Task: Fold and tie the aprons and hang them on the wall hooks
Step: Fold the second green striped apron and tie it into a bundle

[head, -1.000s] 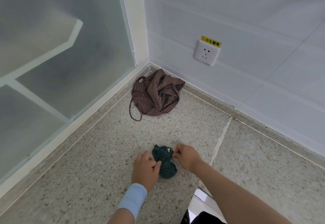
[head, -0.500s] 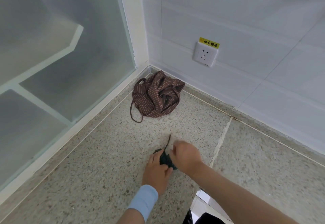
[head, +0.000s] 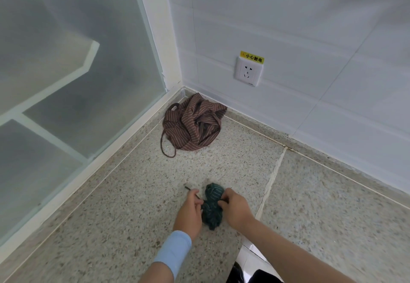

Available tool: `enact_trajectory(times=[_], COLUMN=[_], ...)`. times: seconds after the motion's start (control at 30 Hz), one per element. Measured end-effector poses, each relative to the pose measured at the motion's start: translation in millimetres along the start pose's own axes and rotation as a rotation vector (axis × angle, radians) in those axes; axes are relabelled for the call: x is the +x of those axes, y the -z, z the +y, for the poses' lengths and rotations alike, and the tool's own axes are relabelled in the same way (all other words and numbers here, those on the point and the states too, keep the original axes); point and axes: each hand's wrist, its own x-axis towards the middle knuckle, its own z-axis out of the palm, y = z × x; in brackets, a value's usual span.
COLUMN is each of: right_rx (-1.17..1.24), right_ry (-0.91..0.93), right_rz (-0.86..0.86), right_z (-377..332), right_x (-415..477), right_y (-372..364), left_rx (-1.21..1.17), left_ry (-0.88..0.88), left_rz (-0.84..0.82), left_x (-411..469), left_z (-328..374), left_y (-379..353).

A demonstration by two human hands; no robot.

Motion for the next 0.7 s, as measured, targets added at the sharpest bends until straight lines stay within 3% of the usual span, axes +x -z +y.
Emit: enact_trajectory(times=[0.23, 0.37, 0.53, 0.7], right_rx=[0.024, 0.021, -0.075, -0.202], right_ry=[0.024, 0.050, 0.142, 0.326], right_rz=[-0.031, 0.004, 0.098, 0.026], right_z=[0, 2, 1, 0], right_x=[4, 7, 8, 17], right_y=[4, 5, 5, 10], left_rx=[0.421, 0.399, 0.179, 0.435], left_ry=[-0.041, -0.084, -0.011, -0.195], left_rz=[-0.157, -0.219, -0.177, -0.169], left_x=[26, 29, 25, 19], left_z=[-22, -26, -14, 0], left_y=[15, 11, 12, 24])
